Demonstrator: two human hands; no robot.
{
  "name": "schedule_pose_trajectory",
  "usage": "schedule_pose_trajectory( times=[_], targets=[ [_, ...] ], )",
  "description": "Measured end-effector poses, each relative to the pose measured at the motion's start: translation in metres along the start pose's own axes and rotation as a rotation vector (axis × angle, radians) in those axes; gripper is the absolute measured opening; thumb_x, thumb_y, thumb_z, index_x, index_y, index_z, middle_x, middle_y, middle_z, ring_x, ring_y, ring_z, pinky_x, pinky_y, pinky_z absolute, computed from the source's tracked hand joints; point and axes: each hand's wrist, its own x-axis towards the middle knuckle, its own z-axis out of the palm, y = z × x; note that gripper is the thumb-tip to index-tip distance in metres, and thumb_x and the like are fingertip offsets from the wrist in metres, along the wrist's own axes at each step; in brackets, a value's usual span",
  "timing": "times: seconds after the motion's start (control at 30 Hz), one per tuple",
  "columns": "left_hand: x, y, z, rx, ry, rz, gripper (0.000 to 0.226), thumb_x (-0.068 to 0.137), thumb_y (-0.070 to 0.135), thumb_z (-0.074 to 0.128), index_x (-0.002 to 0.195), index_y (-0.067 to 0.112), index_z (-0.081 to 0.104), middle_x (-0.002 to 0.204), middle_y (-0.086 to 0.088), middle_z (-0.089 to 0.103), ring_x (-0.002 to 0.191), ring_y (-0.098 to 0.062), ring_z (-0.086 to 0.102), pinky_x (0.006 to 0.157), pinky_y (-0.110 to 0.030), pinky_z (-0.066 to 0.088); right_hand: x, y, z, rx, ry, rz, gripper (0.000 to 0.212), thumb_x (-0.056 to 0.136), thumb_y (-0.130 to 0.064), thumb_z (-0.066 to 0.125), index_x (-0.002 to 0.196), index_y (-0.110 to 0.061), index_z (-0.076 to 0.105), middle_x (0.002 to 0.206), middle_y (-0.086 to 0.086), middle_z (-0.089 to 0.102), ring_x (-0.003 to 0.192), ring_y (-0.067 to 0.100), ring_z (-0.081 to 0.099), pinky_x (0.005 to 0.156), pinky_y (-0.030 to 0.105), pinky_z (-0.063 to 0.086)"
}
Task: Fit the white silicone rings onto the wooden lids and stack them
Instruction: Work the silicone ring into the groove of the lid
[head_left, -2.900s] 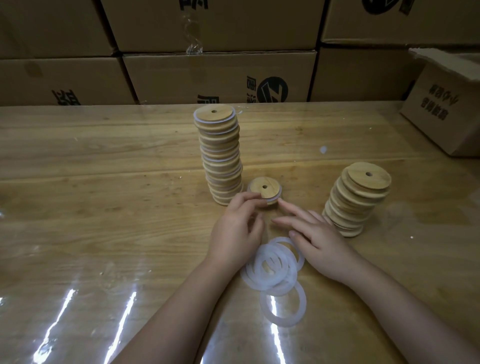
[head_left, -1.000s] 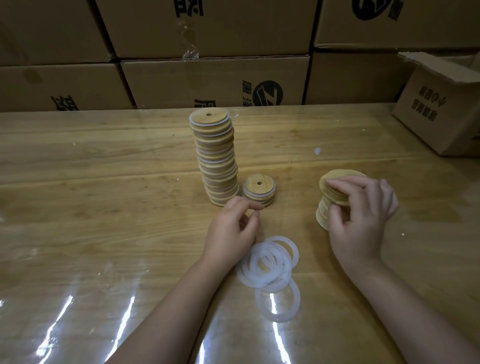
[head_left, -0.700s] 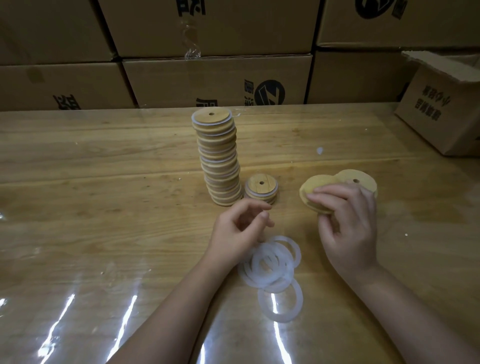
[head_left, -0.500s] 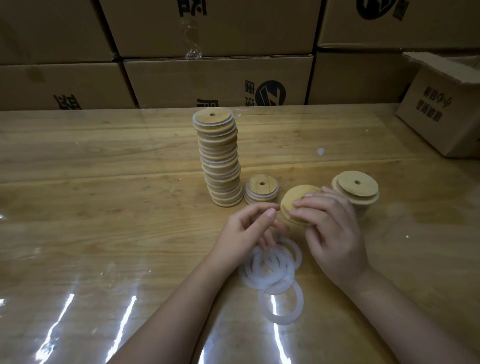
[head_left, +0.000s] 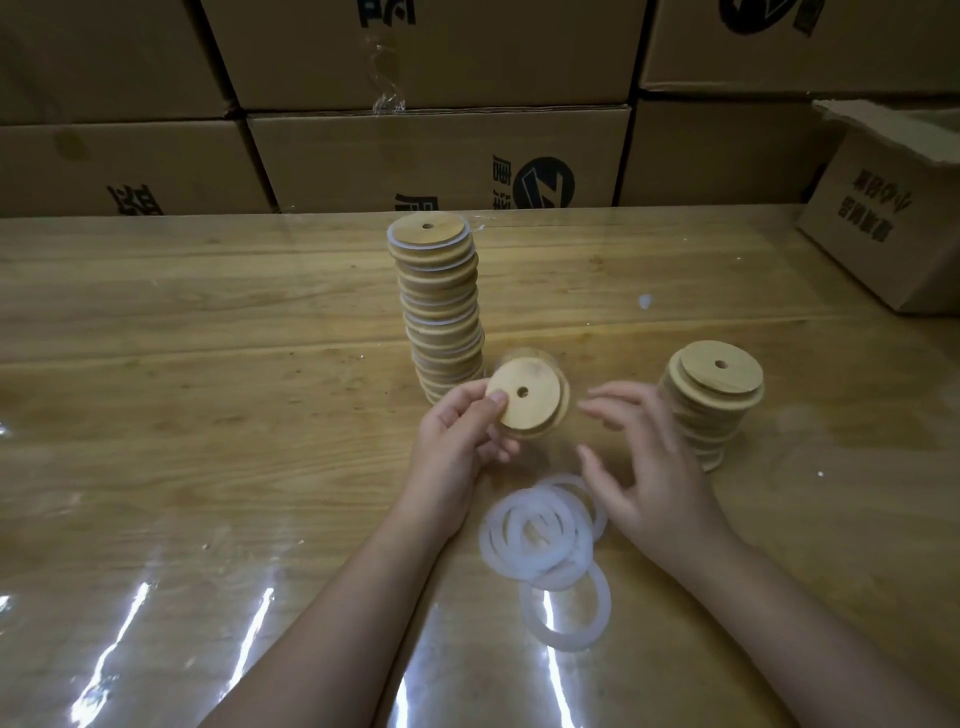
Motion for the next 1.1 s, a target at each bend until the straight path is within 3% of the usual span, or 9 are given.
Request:
schedule_pose_trajectory(
  times=[0.13, 0.23, 0.4, 0.5, 0.63, 0.77, 0.9, 0.97, 1.1],
  targets=[
    [0.002, 0.000, -0.002, -0.011, 0.119, 0.034, 0.010, 0.088, 0.014, 0.057, 0.095, 0.010, 0.063, 0.058, -0.002, 0.062, 0.048, -0.012, 0.058, 0.046, -0.018, 0.046, -0.004, -0.001, 0.005, 0.111, -0.396, 0.070, 0.038, 0.084, -0.043, 0.056, 0.112, -0.018, 0.061, 0.111, -0.007, 0.048, 0.106, 0.003, 0.045, 0.091, 0.020, 0.037],
    [0.003, 0.000, -0.002, -0.025, 0.141, 0.033, 0.010, 0.089, 0.014, 0.057, 0.095, 0.010, 0.063, 0.058, -0.004, 0.060, 0.049, -0.012, 0.059, 0.047, -0.018, 0.046, -0.006, 0.002, 0.010, 0.046, -0.540, 0.030, 0.040, 0.081, -0.053, 0.056, 0.110, -0.026, 0.062, 0.110, -0.016, 0.045, 0.105, -0.001, 0.039, 0.094, 0.022, 0.034],
    [0.002, 0.000, 0.000, -0.016, 0.122, 0.035, 0.009, 0.088, 0.014, 0.057, 0.095, 0.010, 0.063, 0.059, -0.002, 0.063, 0.049, -0.012, 0.059, 0.047, -0.018, 0.047, -0.004, 0.004, 0.010, 0.135, -0.393, 0.022, 0.007, 0.083, -0.020, 0.068, 0.089, -0.017, 0.066, 0.099, -0.008, 0.055, 0.095, 0.006, 0.050, 0.083, 0.026, 0.042],
    [0.001, 0.000, 0.001, 0.027, 0.135, 0.064, 0.008, 0.089, 0.012, 0.057, 0.096, 0.013, 0.062, 0.062, 0.001, 0.064, 0.051, -0.011, 0.059, 0.048, -0.018, 0.047, -0.003, 0.007, 0.009, 0.189, -0.271, 0.084, 0.006, 0.081, -0.010, 0.069, 0.084, -0.014, 0.066, 0.092, -0.005, 0.056, 0.085, 0.010, 0.056, 0.074, 0.026, 0.046],
    [-0.003, -0.002, 0.006, 0.236, 0.101, 0.157, 0.020, 0.088, 0.006, 0.061, 0.106, 0.014, 0.063, 0.076, 0.006, 0.065, 0.065, -0.011, 0.056, 0.053, -0.019, 0.049, -0.002, 0.009, 0.007, 0.304, -0.163, 0.187, 0.005, 0.083, -0.013, 0.064, 0.085, -0.017, 0.065, 0.083, -0.006, 0.057, 0.069, 0.011, 0.054, 0.064, 0.020, 0.043],
    [-0.006, -0.005, 0.009, 0.472, 0.036, 0.220, 0.024, 0.084, 0.006, 0.066, 0.105, 0.018, 0.066, 0.088, 0.001, 0.064, 0.073, -0.014, 0.054, 0.069, -0.026, 0.049, -0.001, 0.005, 0.006, 0.421, -0.065, 0.203, 0.005, 0.083, -0.015, 0.062, 0.084, -0.018, 0.065, 0.082, -0.008, 0.059, 0.074, 0.011, 0.056, 0.065, 0.022, 0.044],
    [-0.008, -0.005, 0.009, 0.615, -0.027, 0.258, 0.025, 0.082, 0.011, 0.070, 0.106, 0.017, 0.069, 0.096, -0.002, 0.066, 0.071, -0.008, 0.053, 0.071, -0.025, 0.047, 0.002, 0.006, 0.004, 0.386, 0.100, 0.189, 0.001, 0.081, -0.014, 0.065, 0.081, -0.014, 0.065, 0.084, -0.003, 0.057, 0.082, 0.019, 0.056, 0.070, 0.026, 0.045],
    [-0.008, -0.006, 0.009, 0.630, -0.052, 0.264, 0.025, 0.082, 0.011, 0.070, 0.107, 0.018, 0.069, 0.096, -0.001, 0.066, 0.070, -0.006, 0.053, 0.071, -0.026, 0.048, 0.003, 0.008, 0.003, 0.377, 0.145, 0.211, 0.002, 0.082, -0.014, 0.066, 0.081, -0.013, 0.065, 0.085, -0.002, 0.056, 0.083, 0.016, 0.056, 0.070, 0.022, 0.044],
    [-0.008, -0.009, 0.009, 0.694, -0.094, 0.331, 0.030, 0.081, 0.013, 0.071, 0.105, 0.031, 0.067, 0.084, 0.012, 0.059, 0.066, 0.001, 0.049, 0.069, -0.012, 0.041, 0.002, 0.009, 0.005, 0.424, 0.158, 0.250, 0.005, 0.083, -0.016, 0.067, 0.080, -0.017, 0.063, 0.086, -0.001, 0.056, 0.082, 0.010, 0.055, 0.068, 0.018, 0.044]
  ],
)
